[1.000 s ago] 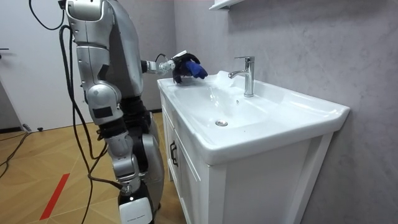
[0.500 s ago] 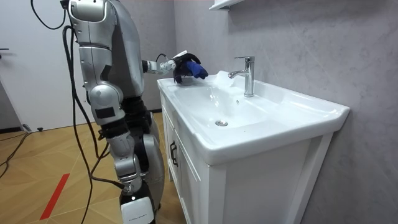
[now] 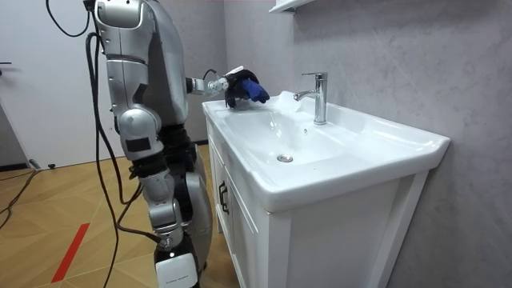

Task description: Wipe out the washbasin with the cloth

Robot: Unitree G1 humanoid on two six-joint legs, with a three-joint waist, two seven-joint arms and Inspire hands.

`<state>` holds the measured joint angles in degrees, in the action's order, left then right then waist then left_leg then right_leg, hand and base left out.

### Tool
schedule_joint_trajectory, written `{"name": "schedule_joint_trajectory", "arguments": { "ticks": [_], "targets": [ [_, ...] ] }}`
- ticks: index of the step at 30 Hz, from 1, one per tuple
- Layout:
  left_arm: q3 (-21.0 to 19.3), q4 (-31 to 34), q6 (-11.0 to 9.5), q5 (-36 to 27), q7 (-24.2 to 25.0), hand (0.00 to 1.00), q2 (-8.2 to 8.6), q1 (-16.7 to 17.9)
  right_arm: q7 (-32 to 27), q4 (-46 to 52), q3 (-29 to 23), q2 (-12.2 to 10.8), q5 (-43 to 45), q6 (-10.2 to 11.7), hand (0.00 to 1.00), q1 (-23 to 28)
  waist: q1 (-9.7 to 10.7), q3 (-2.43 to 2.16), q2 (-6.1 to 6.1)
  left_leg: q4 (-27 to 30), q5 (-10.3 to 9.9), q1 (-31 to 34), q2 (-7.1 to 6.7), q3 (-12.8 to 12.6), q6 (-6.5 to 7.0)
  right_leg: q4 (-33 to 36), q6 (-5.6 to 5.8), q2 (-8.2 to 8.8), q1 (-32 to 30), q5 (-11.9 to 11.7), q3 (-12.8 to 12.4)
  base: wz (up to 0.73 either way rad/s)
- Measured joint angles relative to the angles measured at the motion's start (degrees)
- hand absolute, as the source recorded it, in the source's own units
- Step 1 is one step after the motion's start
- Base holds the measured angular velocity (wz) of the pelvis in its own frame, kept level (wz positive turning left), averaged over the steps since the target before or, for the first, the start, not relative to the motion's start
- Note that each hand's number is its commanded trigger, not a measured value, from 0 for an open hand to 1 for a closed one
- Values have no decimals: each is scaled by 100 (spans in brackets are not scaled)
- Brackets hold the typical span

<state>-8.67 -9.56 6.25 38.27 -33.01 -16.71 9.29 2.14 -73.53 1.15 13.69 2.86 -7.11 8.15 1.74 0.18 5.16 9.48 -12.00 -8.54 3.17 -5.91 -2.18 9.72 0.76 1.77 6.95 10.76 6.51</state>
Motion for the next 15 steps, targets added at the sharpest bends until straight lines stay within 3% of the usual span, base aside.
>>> {"name": "schedule_joint_trajectory", "arguments": {
  "ticks": [6,7,8,9,10,11,15],
  "targets": [
    [0,0,2,3,0,99,0,0,31,0,-2,0,-2,-10,0,7,10,6,-22,0,0,-8,0,-5,0,2,0,0,-4,0,-9,0],
    [0,0,3,4,0,82,0,0,49,0,-2,0,-2,-14,0,10,10,6,-22,0,0,-9,0,-6,0,3,0,0,-4,0,-9,0],
    [0,0,3,4,0,77,0,0,52,0,-2,0,-2,-16,0,11,10,5,-22,0,0,-10,0,-5,0,4,0,0,-4,0,-9,0],
    [0,0,3,4,0,58,0,0,52,0,-2,0,-2,-26,0,12,10,5,-21,0,0,-10,0,-6,0,5,0,0,-4,0,-9,0],
    [0,0,3,4,0,47,0,0,51,0,-2,0,-2,-36,0,13,9,4,-20,0,0,-11,0,-5,0,7,0,0,-4,0,-9,0],
    [0,0,3,4,0,0,0,0,51,0,-2,0,-2,-41,0,14,9,4,-21,0,0,-11,0,-5,0,8,0,0,-4,0,-9,0],
    [0,0,3,4,0,0,0,0,51,12,-1,-1,-4,-44,0,24,-15,2,-27,1,0,-11,0,-2,0,13,0,0,0,0,-6,0]
  ]
}}
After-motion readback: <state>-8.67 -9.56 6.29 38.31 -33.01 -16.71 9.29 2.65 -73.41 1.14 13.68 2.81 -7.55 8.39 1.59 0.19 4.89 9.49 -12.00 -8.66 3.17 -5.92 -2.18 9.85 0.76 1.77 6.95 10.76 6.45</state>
